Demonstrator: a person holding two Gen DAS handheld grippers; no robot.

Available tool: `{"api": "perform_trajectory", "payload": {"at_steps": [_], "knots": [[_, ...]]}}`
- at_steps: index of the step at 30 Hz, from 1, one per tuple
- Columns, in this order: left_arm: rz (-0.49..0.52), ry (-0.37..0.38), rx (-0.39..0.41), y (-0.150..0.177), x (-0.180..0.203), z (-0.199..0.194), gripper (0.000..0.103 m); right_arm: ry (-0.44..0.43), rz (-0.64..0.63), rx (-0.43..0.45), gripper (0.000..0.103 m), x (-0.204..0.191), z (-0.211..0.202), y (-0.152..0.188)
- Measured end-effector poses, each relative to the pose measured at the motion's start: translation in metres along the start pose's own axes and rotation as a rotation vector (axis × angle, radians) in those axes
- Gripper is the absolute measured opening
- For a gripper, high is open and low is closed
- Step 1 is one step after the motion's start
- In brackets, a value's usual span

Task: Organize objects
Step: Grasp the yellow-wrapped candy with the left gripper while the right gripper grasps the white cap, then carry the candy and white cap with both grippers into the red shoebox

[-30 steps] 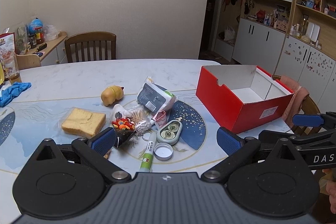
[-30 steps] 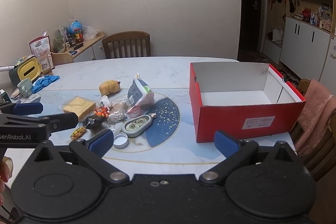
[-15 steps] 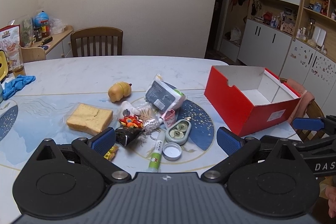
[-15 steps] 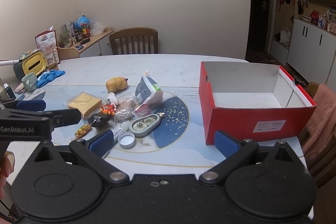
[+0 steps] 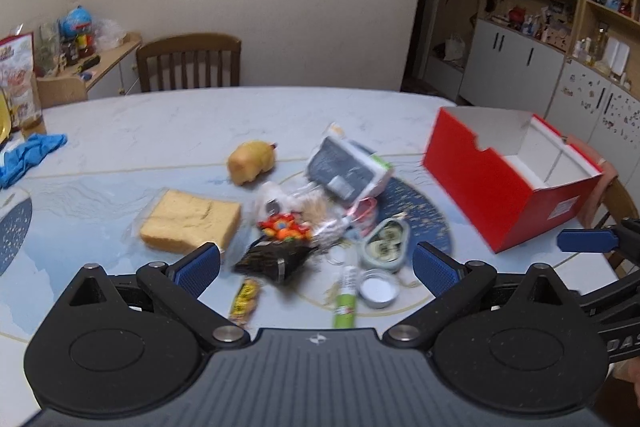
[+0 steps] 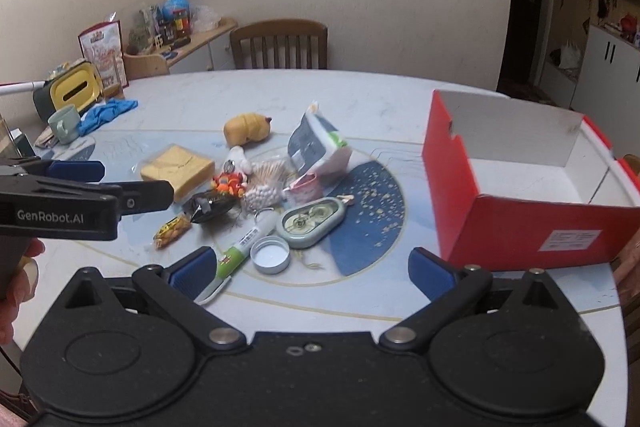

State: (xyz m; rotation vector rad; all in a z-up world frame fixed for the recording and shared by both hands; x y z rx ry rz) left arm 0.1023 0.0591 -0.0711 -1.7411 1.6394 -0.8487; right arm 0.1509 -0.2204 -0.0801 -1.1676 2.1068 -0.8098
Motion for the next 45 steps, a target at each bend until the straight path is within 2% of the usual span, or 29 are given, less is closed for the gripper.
{"api": "perform_trajectory", "payload": {"at_steps": [3,8,15,18,22,28,31,36,38,40,45], "knots": [[-0.003,-0.022,-0.031,0.009,-0.017,0.017,0.103,0.000,-0.009,-0.029,0.101,-0.006,0.015,0.002],[0.061,-0.047,-0.077,0.025,-0.034,0.046,0.102,0.017,-0.013,-0.081,0.097,-0.009,0.048,0.007],[0.106,-0.030,-0.129,0.041,-0.046,0.071,0.098,0.043,-0.040,-0.158,0.089,-0.013,0.095,0.018],[0.113,-0.031,-0.151,0.044,-0.051,0.082,0.093,0.047,-0.034,-0.185,0.083,-0.014,0.109,0.020],[0.091,-0.008,-0.197,0.047,-0.058,0.094,0.068,0.045,-0.025,-0.215,0.080,-0.016,0.124,0.020],[0.106,0.022,-0.212,0.049,-0.059,0.100,0.055,0.033,-0.004,-0.231,0.073,-0.020,0.134,0.019],[0.123,0.045,-0.213,0.048,-0.057,0.099,0.046,0.032,-0.008,-0.231,0.065,-0.024,0.136,0.016],[0.146,0.063,-0.215,0.048,-0.054,0.098,0.031,0.029,-0.011,-0.233,0.044,-0.030,0.137,0.012],[0.146,0.070,-0.218,0.048,-0.054,0.097,0.024,0.031,-0.011,-0.235,0.039,-0.032,0.136,0.012],[0.150,0.070,-0.220,0.048,-0.054,0.097,0.019,0.040,-0.010,-0.237,0.038,-0.032,0.135,0.013],[0.137,0.089,-0.213,0.047,-0.056,0.094,0.018,0.062,0.003,-0.231,0.038,-0.031,0.125,0.014]]}}
Point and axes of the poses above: each gripper's, at about its wrist camera, not at the fingertips, and z roughly the way its jaws point, x to its right, y to its underside, the point moved 7 cm from there along z, roughly the way its jaws point, and after that the axes turned 1 degree about z, right-handed, at the moved point
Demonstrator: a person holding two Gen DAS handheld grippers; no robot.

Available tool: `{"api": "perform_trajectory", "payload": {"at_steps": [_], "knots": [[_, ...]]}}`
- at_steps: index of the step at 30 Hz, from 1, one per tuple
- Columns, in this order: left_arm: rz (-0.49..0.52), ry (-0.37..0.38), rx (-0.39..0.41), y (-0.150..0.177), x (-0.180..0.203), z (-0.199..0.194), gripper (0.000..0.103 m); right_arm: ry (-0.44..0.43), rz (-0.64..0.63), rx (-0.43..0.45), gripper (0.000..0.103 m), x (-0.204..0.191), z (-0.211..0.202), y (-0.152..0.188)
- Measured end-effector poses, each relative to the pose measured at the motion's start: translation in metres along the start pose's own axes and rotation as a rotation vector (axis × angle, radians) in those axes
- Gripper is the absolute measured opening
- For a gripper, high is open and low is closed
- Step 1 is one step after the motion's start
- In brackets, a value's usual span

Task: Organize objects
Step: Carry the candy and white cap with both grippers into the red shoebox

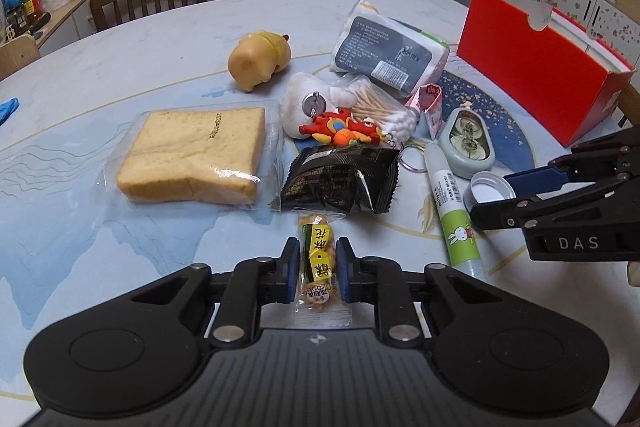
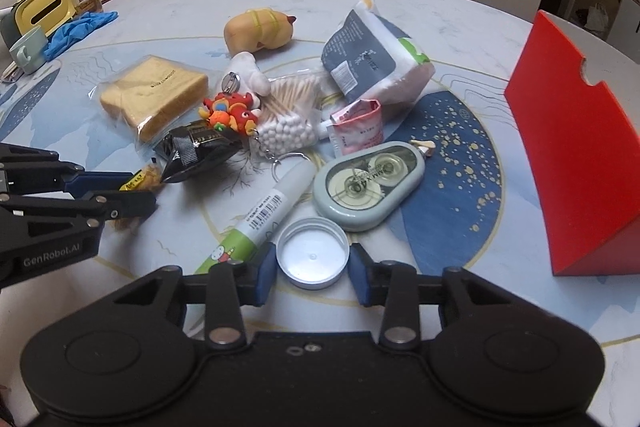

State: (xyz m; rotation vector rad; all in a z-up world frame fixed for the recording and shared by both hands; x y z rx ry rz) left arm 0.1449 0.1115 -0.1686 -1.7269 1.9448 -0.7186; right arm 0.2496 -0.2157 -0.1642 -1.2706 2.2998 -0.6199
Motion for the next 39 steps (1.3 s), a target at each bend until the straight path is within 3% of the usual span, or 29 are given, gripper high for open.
{"api": "perform_trajectory", "payload": {"at_steps": [10,21,29,39], "knots": [[0.012,0.017,0.062,-0.020,0.024,-0.032,0.018,-0.021,0.037,0.046,0.038,0.030,-0.051,-0.010],[0.030,0.081,0.139,-0.089,0.099,-0.050,0.018,-0.040,0.019,0.147,0.038,0.105,-0.110,-0.040],[0.106,0.134,0.166,-0.141,0.171,-0.039,0.018,0.004,0.003,0.202,0.038,0.166,-0.129,-0.048],[0.185,0.180,0.116,-0.188,0.244,0.002,0.018,0.060,0.038,0.199,0.038,0.239,-0.126,-0.047]]}}
Point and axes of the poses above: each gripper's, at about its wrist camera, not at the fingertips, and z roughly the way its jaws point, x to its right, y to its underside, the point moved 7 cm from there along z, roughly the way its jaws point, and after that the axes turned 1 degree about z, right-handed, at the moved point
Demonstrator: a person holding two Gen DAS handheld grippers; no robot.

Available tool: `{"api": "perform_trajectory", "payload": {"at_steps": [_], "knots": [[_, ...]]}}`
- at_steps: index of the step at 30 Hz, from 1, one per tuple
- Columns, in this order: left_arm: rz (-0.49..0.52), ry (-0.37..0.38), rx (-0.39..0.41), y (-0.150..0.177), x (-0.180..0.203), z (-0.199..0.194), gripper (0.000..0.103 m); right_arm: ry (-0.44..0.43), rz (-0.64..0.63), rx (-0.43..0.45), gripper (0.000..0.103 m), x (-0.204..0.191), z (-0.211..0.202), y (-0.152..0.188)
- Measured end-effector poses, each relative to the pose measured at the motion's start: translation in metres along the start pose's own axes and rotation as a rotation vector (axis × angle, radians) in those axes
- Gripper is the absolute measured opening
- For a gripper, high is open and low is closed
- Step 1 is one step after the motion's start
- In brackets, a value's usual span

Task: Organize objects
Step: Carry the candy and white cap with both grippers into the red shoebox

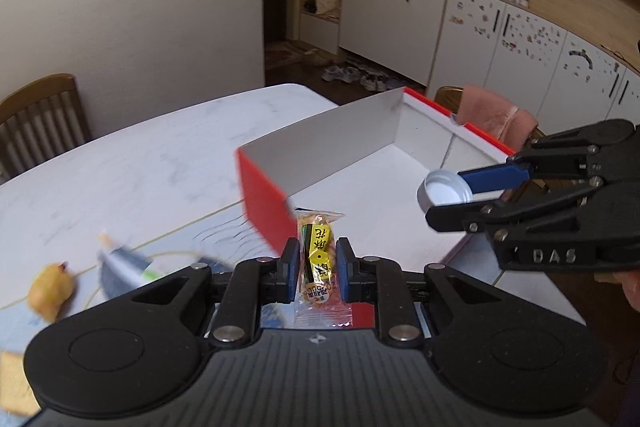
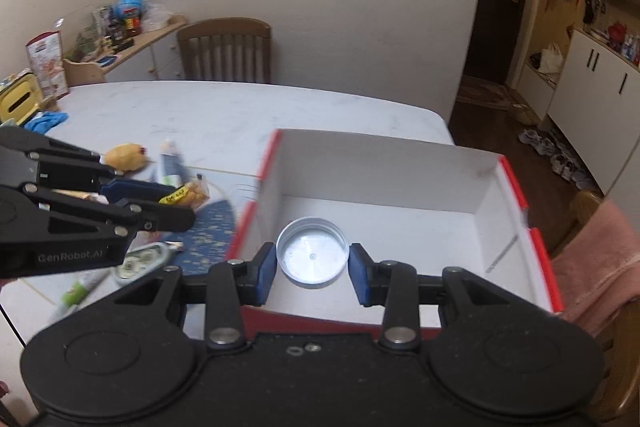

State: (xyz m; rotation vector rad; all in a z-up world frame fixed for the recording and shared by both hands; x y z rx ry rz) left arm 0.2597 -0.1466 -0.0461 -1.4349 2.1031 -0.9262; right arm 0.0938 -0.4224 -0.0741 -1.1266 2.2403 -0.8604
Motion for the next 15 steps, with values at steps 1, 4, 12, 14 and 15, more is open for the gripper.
{"api": "perform_trajectory", "payload": {"at_steps": [1,4,12,14,15], "knots": [[0.005,0.007,-0.008,-0.005,0.005,0.007,0.018,0.006,0.003,-0.005,0.038,0.007,0.002,0.000],[0.039,0.022,-0.033,-0.021,0.020,0.030,0.018,0.022,0.005,-0.024,0.038,0.025,0.010,0.003],[0.124,0.033,-0.134,-0.041,0.049,0.100,0.018,0.049,0.047,-0.107,0.037,0.068,0.044,0.010],[0.130,0.027,-0.167,-0.043,0.051,0.117,0.018,0.046,0.051,-0.136,0.037,0.076,0.056,0.014],[0.136,0.026,-0.185,-0.043,0.052,0.126,0.018,0.049,0.054,-0.151,0.037,0.081,0.062,0.014]]}}
Point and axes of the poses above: each gripper's, at about its wrist camera, not at the fingertips, and z roughly the way its jaws point, x to its right, y to its underside, the point moved 7 cm from there along z, roughly the way its jaws point, and after that the axes turned 1 degree about z, right-handed, at the moved point
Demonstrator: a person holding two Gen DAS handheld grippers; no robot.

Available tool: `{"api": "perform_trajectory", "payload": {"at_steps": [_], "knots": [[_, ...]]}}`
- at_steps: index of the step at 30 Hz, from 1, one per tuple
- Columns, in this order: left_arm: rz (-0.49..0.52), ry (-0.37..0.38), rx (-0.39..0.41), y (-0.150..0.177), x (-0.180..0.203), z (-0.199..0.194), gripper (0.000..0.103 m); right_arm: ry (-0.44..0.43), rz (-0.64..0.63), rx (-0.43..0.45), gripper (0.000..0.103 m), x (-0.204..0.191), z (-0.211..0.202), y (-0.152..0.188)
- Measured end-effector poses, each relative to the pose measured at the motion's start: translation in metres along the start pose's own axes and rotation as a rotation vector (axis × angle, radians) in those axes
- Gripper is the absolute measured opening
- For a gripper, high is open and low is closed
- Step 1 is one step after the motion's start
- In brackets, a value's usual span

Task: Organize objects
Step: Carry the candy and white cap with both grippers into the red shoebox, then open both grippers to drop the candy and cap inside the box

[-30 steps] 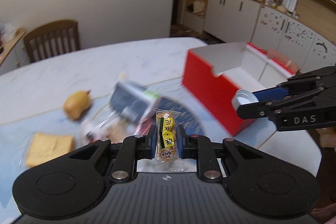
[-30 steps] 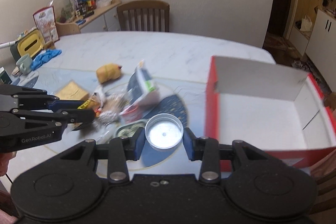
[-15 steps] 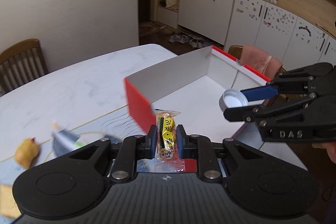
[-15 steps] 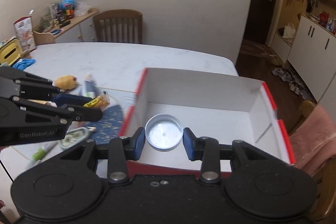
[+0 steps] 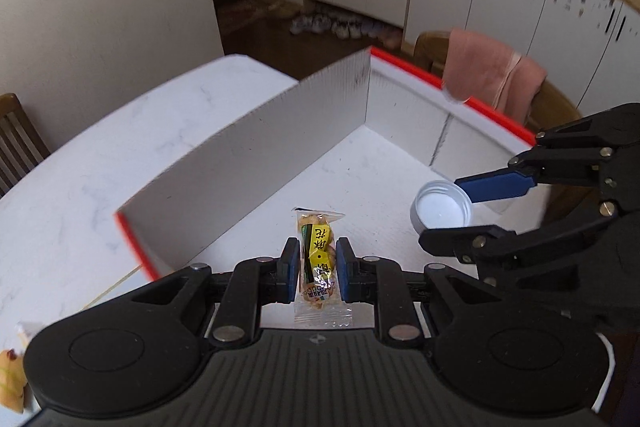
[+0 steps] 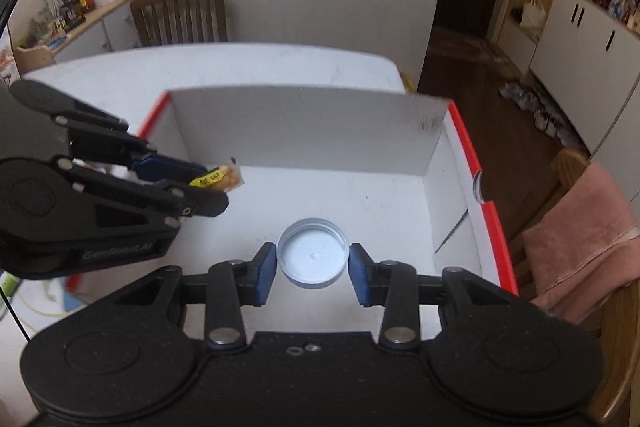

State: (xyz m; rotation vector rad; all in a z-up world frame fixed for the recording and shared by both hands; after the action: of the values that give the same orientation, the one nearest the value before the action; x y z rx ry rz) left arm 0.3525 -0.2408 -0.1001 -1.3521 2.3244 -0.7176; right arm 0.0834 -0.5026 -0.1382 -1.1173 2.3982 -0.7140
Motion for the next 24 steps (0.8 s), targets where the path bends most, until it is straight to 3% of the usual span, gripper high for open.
{"api": "perform_trajectory", "payload": {"at_steps": [15,24], "knots": [[0.035,0.007,-0.308,0.000,0.007,0.093,0.018,-0.018,-0.061,-0.237,0.037,0.020,0.063,0.015],[-0.031,0.045,-0.360,-0.001,0.000,0.102,0.018,-0.016,-0.076,-0.315,0.037,0.018,0.070,0.021]]}}
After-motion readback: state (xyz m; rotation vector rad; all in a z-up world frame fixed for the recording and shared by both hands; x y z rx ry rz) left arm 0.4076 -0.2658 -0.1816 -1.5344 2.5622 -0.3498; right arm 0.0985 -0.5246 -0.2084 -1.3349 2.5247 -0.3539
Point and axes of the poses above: each gripper's, at about its wrist camera, not at the fingertips, and z roughly the way its jaws point, x to its right, y to its underside, the point moved 7 cm from there along z, roughly the way its jaws point, and after that the axes turned 1 degree about z, right-handed, at the moved point
